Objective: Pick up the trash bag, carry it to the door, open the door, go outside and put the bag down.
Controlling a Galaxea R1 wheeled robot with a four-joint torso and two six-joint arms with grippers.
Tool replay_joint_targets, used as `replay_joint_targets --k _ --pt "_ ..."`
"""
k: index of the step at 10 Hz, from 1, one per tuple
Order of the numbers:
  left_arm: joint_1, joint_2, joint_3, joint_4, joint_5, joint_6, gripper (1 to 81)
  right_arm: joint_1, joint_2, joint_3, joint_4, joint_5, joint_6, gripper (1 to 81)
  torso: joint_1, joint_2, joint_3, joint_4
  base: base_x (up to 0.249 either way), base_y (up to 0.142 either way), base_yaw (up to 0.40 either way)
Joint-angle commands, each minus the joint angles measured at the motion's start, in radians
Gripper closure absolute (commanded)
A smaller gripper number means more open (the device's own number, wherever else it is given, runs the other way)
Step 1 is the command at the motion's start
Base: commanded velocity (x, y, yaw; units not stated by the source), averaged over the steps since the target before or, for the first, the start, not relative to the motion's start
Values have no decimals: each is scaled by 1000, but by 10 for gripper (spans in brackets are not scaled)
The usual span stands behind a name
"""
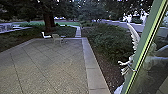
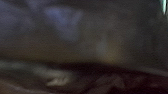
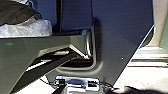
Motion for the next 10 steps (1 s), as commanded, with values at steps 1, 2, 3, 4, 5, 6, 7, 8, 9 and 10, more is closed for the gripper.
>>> replay_joint_targets --k 1,2,3,4,5,6,7,8,9,10 --pt "-30 2 4 0 75 4 811 38 10 7 -1 -65 -4 10 0 0 0 0 133 0 0" --pt "-30 2 4 0 75 4 811 38 10 7 -1 -65 -4 10 -1 -1 0 0 133 0 0" --pt "-31 2 4 0 75 4 811 39 10 7 -1 -65 -4 10 0 0 0 0 133 0 0" --pt "-31 2 4 0 75 4 811 39 10 7 -1 -65 -4 10 1 1 0 0 133 0 0" --pt "-31 2 4 0 75 4 811 38 11 7 -1 -65 -4 10 2 1 0 0 133 0 0" --pt "-31 2 4 2 75 4 811 39 11 7 -1 -65 -4 10 1 0 0 0 132 0 0" --pt "-31 2 4 2 75 4 811 39 11 7 -1 -65 -4 10 0 1 0 0 133 0 0" --pt "-30 2 4 3 75 4 811 39 11 7 -3 -65 -4 10 1 1 -1 0 133 0 0" --pt "-31 2 4 2 75 4 811 39 11 7 -3 -65 -4 10 1 1 -1 0 133 0 0" --pt "-31 2 4 2 75 4 811 39 11 6 -1 -65 -3 10 1 1 -1 0 133 0 0"
